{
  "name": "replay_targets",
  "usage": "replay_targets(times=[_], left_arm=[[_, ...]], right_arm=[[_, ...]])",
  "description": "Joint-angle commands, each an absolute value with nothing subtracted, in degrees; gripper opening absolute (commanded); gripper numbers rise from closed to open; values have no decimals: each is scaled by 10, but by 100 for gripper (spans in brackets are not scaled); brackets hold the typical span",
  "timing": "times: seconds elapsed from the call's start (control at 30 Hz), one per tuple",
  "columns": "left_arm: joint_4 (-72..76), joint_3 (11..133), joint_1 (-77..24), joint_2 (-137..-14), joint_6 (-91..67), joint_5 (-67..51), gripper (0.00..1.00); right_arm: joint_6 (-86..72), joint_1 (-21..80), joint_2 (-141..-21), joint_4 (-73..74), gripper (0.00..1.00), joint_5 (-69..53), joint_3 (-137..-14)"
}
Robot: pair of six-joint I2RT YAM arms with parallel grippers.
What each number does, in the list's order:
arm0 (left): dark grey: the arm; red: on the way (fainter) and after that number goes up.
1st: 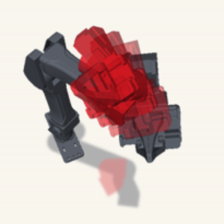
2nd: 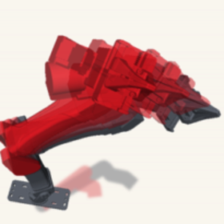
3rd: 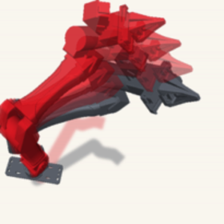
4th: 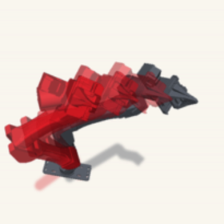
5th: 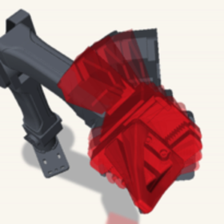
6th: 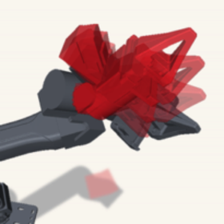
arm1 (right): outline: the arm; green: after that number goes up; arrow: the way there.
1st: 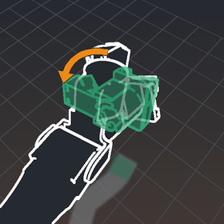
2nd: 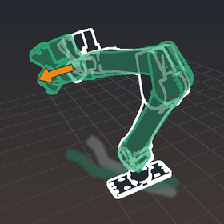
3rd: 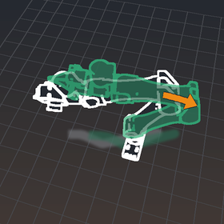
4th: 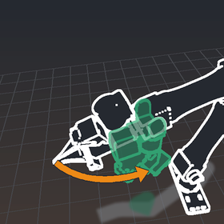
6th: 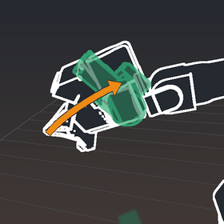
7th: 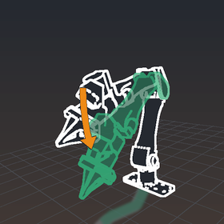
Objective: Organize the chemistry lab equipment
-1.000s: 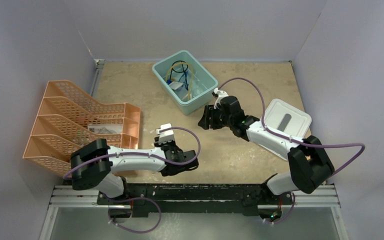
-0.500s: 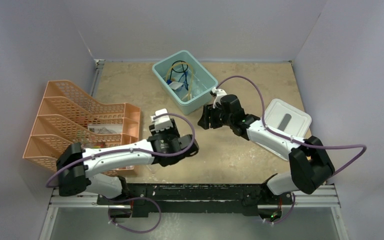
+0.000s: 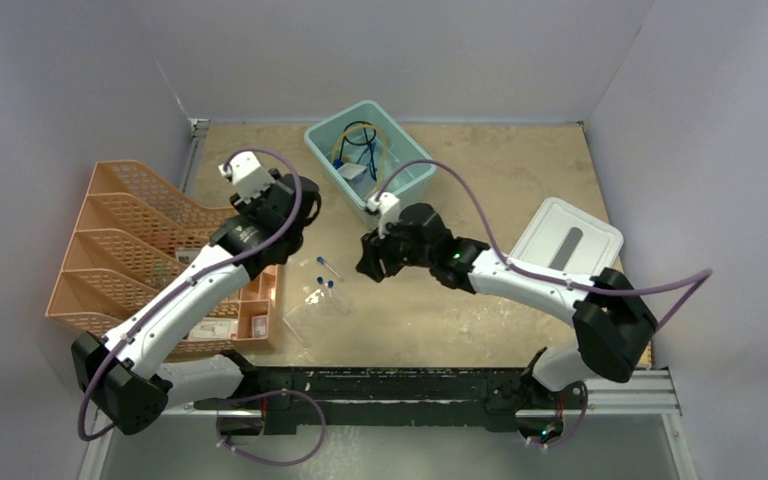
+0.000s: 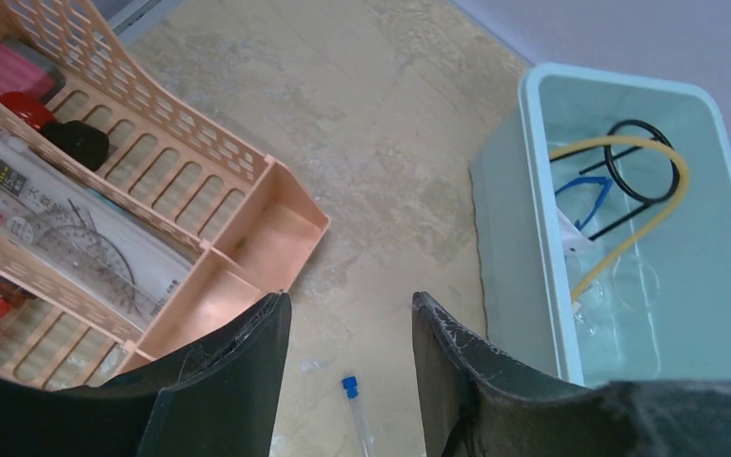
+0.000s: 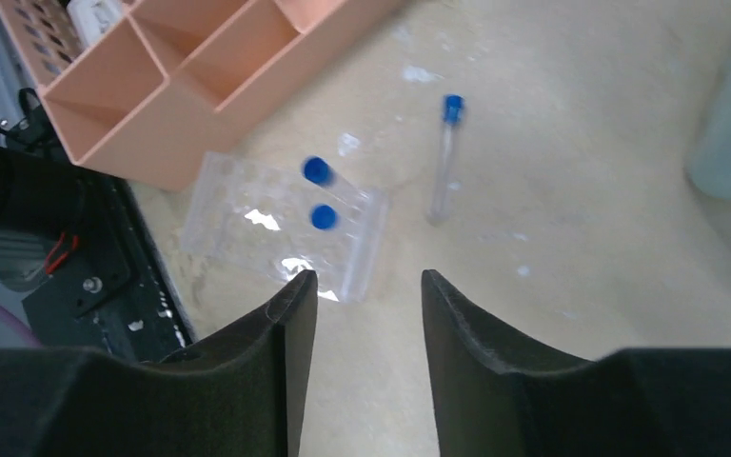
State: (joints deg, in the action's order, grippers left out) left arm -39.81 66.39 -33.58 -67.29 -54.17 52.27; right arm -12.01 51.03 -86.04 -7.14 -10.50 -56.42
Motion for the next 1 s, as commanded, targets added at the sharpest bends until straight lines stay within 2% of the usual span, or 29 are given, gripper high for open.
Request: replay_targets(times=[0.0,0.17,0.27,0.5,0.73,0.97], left_arm=[[-374,704,-250,-679,-463,400,49],[-372,695,-203,-679,-449,352,44],[-365,681,-187,-671,-444,338,44],[-356,665,-168,-668,-440,320,44],[-353,661,-160,-669,-434,315,44],[-354,658,-156,-669,-431,313,44]], right_arm=[[-50,551,-905,-71,42,-98,-631],[-19,584,-959,-19,29,-82,-678],[-9,596,-976,-2,29,-71,-688],[-3,609,-1005,31,33,-50,-708],[15,611,-1021,33,19,-49,-725],[19,611,-1036,47,14,-59,-745]])
